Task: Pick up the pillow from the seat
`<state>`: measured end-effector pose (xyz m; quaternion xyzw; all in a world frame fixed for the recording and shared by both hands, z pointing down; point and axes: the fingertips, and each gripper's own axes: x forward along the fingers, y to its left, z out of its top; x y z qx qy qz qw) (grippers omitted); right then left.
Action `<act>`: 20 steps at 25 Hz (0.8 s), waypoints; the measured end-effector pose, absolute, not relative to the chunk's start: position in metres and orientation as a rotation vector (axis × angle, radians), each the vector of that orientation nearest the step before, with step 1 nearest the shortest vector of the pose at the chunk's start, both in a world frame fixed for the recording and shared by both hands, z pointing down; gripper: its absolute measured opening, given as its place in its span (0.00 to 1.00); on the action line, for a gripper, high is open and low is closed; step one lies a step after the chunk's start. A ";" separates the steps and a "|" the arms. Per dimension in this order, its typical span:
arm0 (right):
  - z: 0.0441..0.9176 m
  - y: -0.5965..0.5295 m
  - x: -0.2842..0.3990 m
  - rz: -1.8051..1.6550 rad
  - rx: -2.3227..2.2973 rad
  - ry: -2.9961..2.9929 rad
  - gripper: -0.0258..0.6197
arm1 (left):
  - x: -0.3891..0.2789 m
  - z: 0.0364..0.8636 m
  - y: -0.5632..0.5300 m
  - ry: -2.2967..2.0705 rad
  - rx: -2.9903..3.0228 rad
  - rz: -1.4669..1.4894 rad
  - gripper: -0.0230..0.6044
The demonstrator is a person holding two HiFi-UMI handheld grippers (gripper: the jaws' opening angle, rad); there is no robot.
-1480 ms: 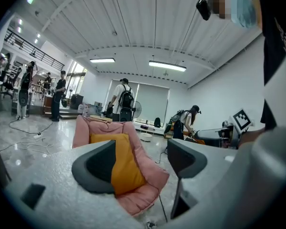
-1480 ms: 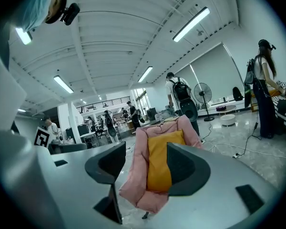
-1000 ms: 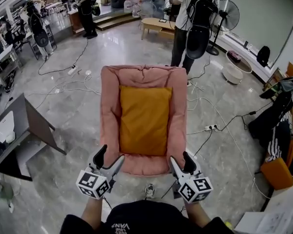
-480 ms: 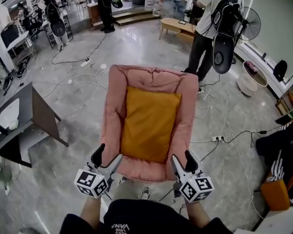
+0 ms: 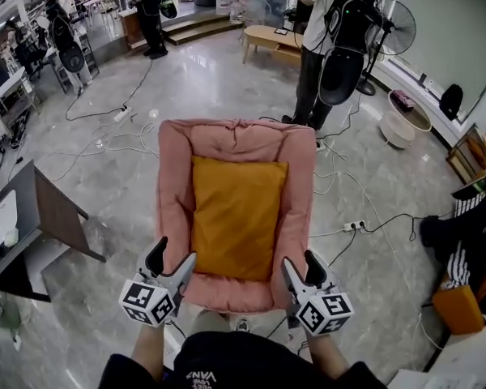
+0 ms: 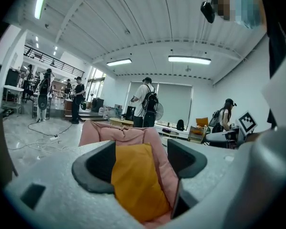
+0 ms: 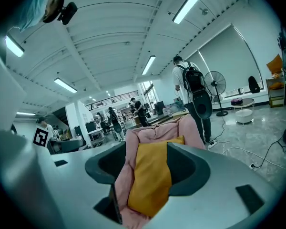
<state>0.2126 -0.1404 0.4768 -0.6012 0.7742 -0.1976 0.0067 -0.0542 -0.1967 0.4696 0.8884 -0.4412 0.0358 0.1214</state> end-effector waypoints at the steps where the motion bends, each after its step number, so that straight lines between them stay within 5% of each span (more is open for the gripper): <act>1: 0.477 -0.147 0.214 -0.619 -1.894 2.412 0.43 | -0.051 0.468 -0.207 -1.274 2.604 0.106 0.57; 20: 0.529 -0.293 0.230 -0.691 -2.126 2.359 0.43 | -0.051 0.543 -0.361 -1.129 2.522 0.246 0.57</act>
